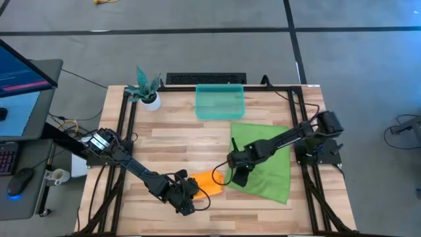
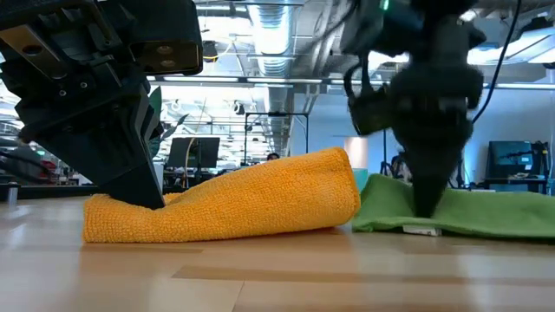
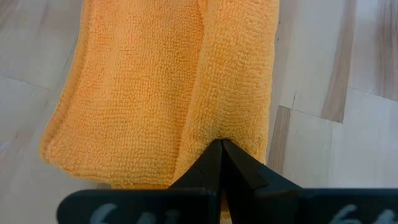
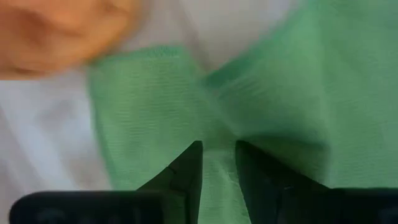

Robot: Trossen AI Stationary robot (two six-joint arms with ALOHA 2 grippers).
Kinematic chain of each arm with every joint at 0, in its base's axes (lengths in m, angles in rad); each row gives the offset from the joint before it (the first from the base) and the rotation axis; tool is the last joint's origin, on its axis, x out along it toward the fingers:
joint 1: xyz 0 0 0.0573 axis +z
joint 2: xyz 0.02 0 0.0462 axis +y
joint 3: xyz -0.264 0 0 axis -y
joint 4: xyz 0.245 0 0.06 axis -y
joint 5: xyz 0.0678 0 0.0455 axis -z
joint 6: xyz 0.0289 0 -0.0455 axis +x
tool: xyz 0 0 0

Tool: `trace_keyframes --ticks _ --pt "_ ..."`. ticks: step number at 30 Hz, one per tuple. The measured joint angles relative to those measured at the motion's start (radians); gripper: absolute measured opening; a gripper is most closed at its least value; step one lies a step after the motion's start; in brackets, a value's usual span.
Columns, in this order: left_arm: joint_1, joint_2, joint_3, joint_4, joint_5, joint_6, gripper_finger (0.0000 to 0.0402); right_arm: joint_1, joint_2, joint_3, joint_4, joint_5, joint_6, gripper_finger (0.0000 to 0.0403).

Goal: Roll microfiber towels into tight, uniform cylinder then place into a basket
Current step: Roll the orange towel

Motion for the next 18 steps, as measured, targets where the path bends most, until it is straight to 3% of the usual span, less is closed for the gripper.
trace_keyframes --ticks 12,18 --pt "0.000 0.000 0.000 0.000 0.000 0.000 0.0000 -0.218 0.001 0.003 -0.318 0.196 -0.062 0.0118" --pt "0.001 0.000 0.000 0.000 0.000 -0.001 0.0000 -0.180 -0.050 -0.003 -0.309 0.199 -0.064 0.0118"
